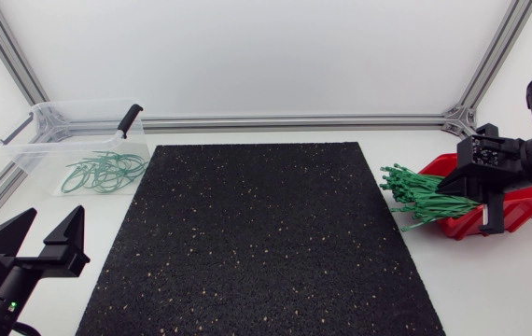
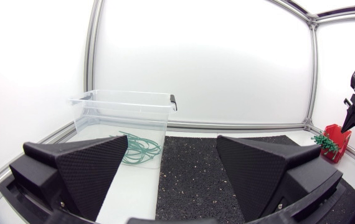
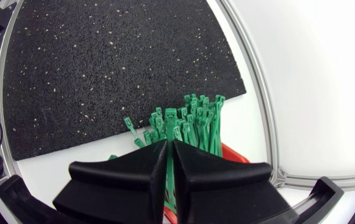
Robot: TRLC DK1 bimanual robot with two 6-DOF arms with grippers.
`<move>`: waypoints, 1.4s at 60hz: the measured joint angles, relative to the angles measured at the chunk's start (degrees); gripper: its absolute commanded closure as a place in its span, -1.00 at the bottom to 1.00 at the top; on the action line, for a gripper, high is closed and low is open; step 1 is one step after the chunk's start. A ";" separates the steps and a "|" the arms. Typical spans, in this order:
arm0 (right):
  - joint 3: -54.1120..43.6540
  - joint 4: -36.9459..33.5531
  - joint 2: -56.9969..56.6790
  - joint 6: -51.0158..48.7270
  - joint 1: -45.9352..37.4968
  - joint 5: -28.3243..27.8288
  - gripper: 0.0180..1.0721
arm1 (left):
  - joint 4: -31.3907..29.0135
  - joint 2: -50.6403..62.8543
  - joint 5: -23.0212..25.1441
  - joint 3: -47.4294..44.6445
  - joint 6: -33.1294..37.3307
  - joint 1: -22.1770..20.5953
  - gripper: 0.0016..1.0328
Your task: Take a green cable tie from the red box, thread the tail through the head to close it, then place it in the transparent bin on the left.
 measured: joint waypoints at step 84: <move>3.34 13.27 -20.02 51.12 29.33 11.47 0.80 | 2.89 -0.17 -0.09 0.17 0.00 -1.68 -0.92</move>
